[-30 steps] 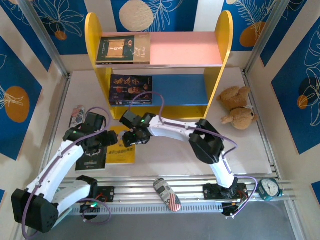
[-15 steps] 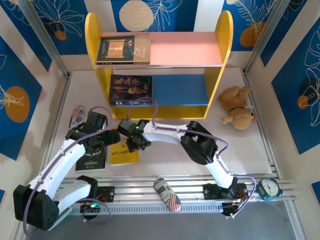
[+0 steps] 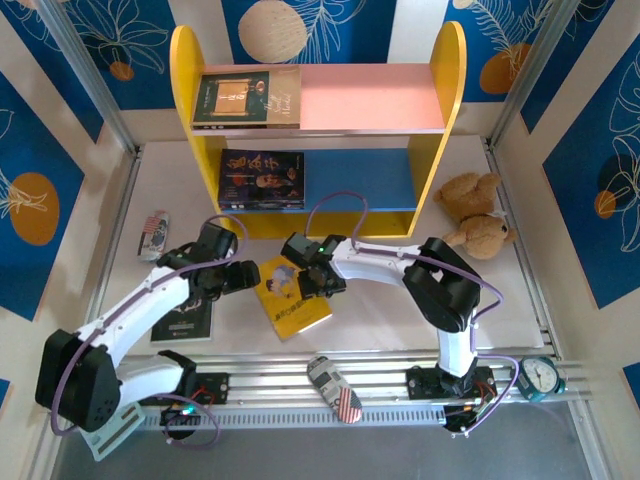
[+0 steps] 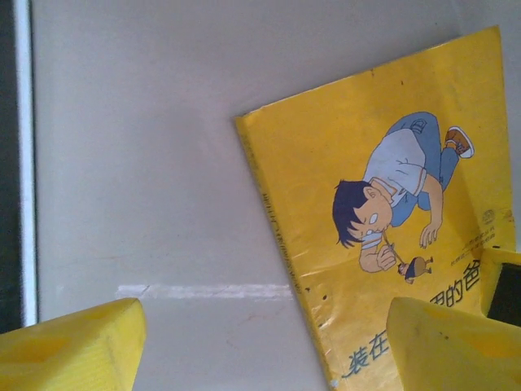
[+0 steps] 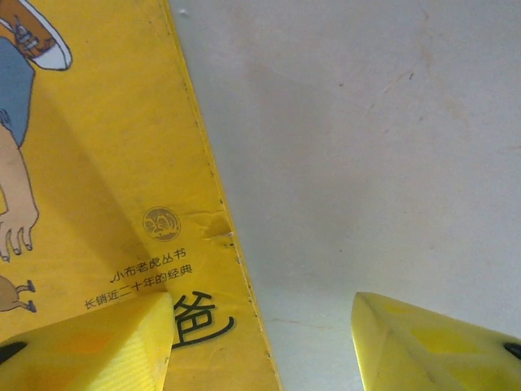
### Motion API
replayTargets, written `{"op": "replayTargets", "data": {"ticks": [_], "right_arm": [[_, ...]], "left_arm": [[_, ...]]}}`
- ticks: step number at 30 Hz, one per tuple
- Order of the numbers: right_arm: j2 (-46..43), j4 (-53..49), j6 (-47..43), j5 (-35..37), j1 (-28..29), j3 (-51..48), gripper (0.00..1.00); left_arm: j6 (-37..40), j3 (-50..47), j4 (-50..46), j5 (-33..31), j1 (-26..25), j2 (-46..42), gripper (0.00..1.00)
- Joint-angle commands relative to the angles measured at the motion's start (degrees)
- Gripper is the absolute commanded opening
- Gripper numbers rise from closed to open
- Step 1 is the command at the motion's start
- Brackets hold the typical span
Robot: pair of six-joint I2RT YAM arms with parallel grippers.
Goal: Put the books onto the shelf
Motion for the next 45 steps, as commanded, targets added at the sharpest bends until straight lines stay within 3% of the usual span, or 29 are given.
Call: {"op": "replayTargets", "data": {"ticks": [1, 8, 22, 34, 40, 45], "right_arm": [[0.0, -2.05, -1.01, -2.48, -1.08, -2.28, 0.6], [-0.28, 1.67, -3.13, -7.85, -1.64, -2.27, 0.58], [-0.37, 5.35, -2.73, -11.67, -1.44, -4.59, 0.54], [1.36, 13.45, -2.16, -21.54, -0.62, -6.2, 0.37], [3.33, 17.95, -1.74, -27.35, 1.08, -5.38, 0.32], [5.02, 18.35, -1.9, -28.89, 2.03, -3.66, 0.31]], "left_arm": [[-1.05, -0.4, 3.05, 1.88, -1.53, 2.28, 0.78], [-2.36, -2.48, 7.92, 4.46, -3.16, 7.01, 0.78], [-3.23, -3.91, 11.73, 5.6, -4.05, 11.39, 0.78], [-5.6, -6.18, 15.95, 7.45, -6.35, 16.73, 0.77], [-5.84, -4.38, 18.5, 9.45, -7.77, 16.77, 0.76], [-7.58, -4.79, 23.34, 13.97, -7.89, 10.81, 0.76]]}}
